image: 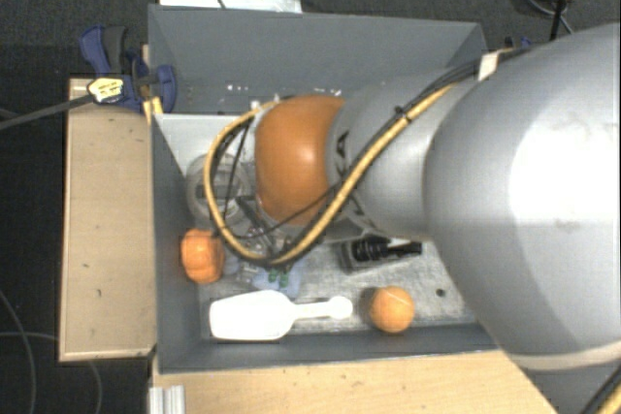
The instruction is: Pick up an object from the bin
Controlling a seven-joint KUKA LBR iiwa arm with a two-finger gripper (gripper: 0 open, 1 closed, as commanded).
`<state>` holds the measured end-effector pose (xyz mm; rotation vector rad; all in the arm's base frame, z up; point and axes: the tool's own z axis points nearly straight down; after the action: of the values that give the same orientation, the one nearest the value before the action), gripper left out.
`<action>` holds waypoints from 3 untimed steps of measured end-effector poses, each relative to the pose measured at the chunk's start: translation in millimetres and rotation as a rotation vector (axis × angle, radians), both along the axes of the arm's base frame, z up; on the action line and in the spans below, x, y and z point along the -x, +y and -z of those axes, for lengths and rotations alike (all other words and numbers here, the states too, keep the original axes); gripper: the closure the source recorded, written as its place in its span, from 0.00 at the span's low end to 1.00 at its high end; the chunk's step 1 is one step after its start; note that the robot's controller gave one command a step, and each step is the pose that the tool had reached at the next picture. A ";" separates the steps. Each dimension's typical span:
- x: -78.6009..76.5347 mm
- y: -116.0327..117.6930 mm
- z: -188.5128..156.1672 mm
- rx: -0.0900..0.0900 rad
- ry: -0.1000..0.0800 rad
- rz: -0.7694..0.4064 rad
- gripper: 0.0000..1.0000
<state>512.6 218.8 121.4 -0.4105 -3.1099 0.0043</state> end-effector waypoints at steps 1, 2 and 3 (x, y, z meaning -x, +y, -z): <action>19.9 -8.2 49.0 -0.002 -0.006 0.060 0.00; 19.5 -8.1 47.2 -0.005 -0.010 0.065 1.00; 19.5 -8.1 47.3 -0.005 -0.010 0.069 1.00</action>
Offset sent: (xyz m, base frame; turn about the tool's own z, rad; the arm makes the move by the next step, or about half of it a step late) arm 0.0000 0.0000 0.0000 0.0000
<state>493.1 210.7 74.0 -0.5192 -3.1030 -0.0055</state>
